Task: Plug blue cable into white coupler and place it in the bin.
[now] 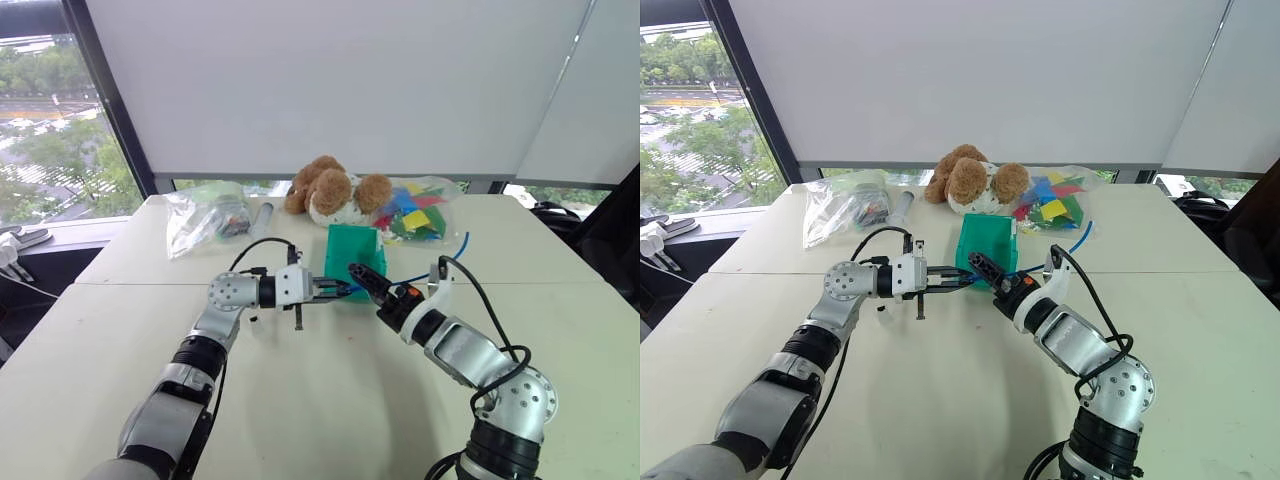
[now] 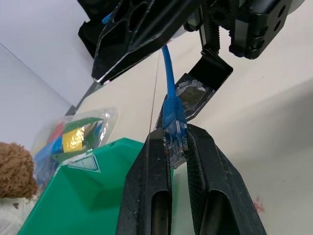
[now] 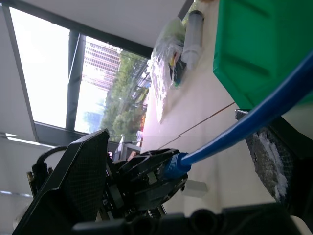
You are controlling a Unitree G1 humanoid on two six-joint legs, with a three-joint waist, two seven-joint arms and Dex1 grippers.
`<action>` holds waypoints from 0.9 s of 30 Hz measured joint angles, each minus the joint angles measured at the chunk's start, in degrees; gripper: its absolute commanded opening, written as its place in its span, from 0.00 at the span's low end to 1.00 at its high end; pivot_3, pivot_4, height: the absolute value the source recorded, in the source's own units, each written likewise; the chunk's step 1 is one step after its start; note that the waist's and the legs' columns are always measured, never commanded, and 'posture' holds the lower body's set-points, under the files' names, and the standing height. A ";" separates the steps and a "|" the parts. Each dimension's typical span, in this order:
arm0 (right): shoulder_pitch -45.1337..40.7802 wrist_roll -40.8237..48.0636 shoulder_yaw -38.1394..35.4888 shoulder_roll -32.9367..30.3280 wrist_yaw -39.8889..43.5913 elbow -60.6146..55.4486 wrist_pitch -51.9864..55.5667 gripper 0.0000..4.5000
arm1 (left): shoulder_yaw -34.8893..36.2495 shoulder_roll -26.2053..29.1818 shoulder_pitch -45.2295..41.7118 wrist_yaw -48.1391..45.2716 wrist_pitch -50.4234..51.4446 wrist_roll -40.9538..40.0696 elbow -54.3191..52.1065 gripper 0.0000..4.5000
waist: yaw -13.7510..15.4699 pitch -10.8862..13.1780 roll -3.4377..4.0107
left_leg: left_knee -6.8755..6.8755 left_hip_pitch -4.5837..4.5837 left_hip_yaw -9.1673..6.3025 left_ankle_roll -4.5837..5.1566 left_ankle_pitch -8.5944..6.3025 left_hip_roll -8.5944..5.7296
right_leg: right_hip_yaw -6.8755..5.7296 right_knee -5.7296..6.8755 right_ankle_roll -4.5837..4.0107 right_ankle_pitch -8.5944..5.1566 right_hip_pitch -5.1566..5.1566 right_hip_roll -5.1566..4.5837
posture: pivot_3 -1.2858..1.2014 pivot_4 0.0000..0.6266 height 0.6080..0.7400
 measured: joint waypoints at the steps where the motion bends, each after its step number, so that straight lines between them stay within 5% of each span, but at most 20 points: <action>1: 0.01 0.71 0.34 -0.21 -0.70 0.16 -0.44 1.00 | -0.03 0.00 0.00 0.04 -0.03 0.02 -0.16 0.00 | -0.01 0.00 0.00 | 0.00 0.00 0.00 0.00 0.00 0.00 | 0.00 0.00 0.00 0.00 0.00 0.01 | 0.52 0.24 1.00; 14: 2.24 9.70 8.84 -5.42 -5.52 0.58 -7.09 1.00 | -0.43 0.04 -0.35 2.38 -1.54 1.24 -0.39 0.00 | 0.07 0.00 0.00 | 0.00 0.00 0.01 0.00 0.00 0.01 | 0.02 -0.03 0.00 0.00 0.01 0.00 | 0.52 0.24 1.00; 18: 3.07 11.42 10.69 -7.17 -6.16 0.58 -9.18 0.71 | -0.61 0.05 -0.47 2.90 -1.60 1.47 -0.10 0.00 | 0.03 0.00 0.00 | 0.00 0.00 0.01 0.01 0.00 0.02 | 0.02 -0.04 0.00 0.00 0.01 0.01 | 0.52 0.24 1.00; 24: 4.08 12.72 12.55 -9.33 -6.88 0.61 -12.56 0.01 | -1.21 0.33 -0.71 3.43 -2.08 1.41 -0.14 0.00 | 0.09 0.00 0.00 | 0.00 -0.01 0.01 0.01 0.00 0.02 | 0.02 -0.07 0.00 0.00 0.02 0.01 | 0.52 0.24 1.00; 27: 4.27 13.43 13.43 -10.01 -7.06 0.61 -13.84 0.01 | -1.24 0.39 -0.71 3.56 -2.32 1.38 -0.16 0.00 | 0.06 0.00 0.00 | -0.01 -0.01 0.01 0.01 0.00 0.03 | 0.03 -0.07 0.00 0.00 0.01 0.02 | 0.52 0.24 1.00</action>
